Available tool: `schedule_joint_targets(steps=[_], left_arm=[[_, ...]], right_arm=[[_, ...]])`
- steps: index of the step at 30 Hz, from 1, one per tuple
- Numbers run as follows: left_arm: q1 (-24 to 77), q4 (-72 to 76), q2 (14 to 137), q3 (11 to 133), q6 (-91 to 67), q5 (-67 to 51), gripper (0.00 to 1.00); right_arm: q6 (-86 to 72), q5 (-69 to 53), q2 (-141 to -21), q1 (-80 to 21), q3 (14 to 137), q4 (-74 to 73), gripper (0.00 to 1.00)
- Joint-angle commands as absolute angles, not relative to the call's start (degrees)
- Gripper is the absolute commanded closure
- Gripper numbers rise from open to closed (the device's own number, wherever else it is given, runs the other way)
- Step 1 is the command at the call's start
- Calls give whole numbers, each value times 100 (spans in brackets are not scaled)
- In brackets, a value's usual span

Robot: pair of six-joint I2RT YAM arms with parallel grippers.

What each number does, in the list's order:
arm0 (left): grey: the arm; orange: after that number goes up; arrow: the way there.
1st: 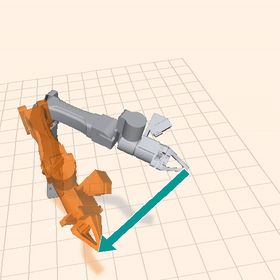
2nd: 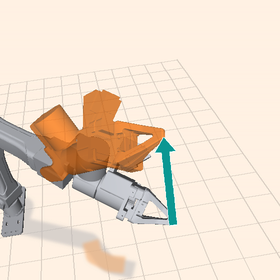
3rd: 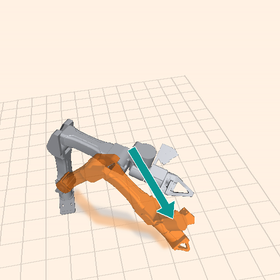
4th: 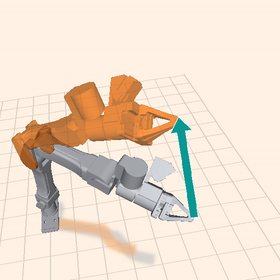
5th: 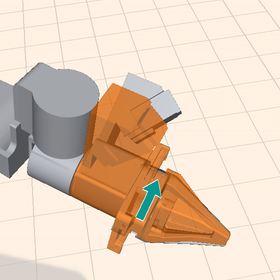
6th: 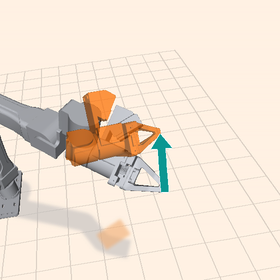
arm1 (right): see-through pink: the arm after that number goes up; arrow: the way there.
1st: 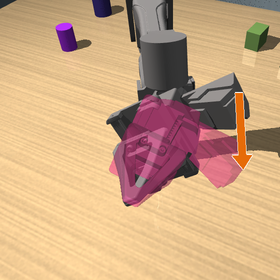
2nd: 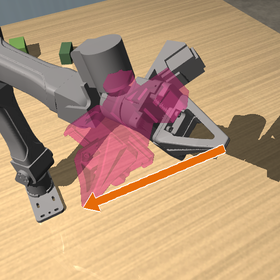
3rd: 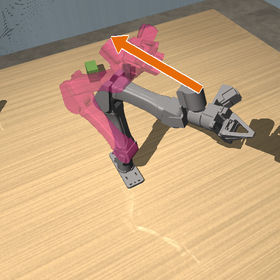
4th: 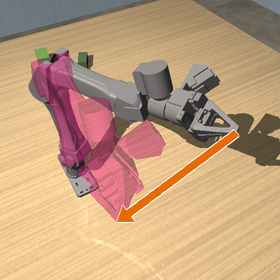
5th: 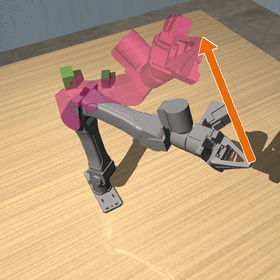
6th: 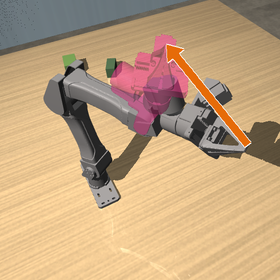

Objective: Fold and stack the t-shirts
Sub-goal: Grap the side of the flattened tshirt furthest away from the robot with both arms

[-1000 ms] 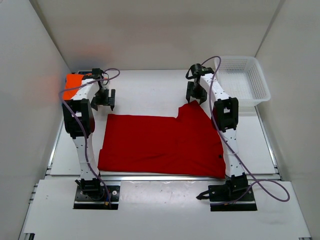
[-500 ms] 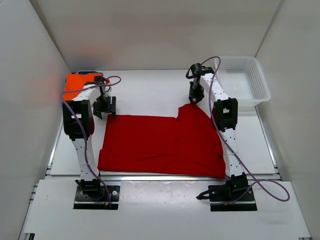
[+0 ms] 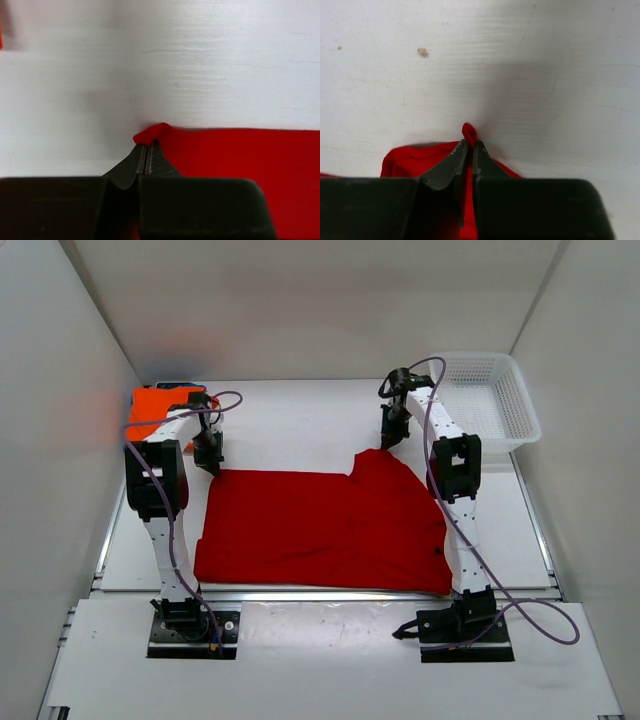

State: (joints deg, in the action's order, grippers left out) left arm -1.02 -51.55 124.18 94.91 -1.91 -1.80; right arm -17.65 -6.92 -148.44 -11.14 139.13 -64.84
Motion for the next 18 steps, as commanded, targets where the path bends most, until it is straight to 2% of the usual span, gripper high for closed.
schedule_joint_targets(steps=[1, 6, 12, 16, 18], left_arm=[[-62, -4712, 12140, 9185, -9, -615, 100], [131, -4298, 11339, 8799, 816, -589, 100], [202, -4052, 10312, 8070, 1774, -255, 100], [412, -3797, 9563, 7524, 2581, -141, 100], [562, -3623, 9020, 6955, 3046, -18, 100]], right_arm=[[-1504, -1300, -14231, -1037, 13502, -6337, 100], [-1293, -1853, -13625, -1125, 12807, -6162, 100], [-1239, -1618, -12440, -1380, 12411, -6231, 100], [-1300, -1556, -11279, -1397, 10718, -5793, 100], [-1405, -1451, -10149, -1494, 8991, -5093, 100]])
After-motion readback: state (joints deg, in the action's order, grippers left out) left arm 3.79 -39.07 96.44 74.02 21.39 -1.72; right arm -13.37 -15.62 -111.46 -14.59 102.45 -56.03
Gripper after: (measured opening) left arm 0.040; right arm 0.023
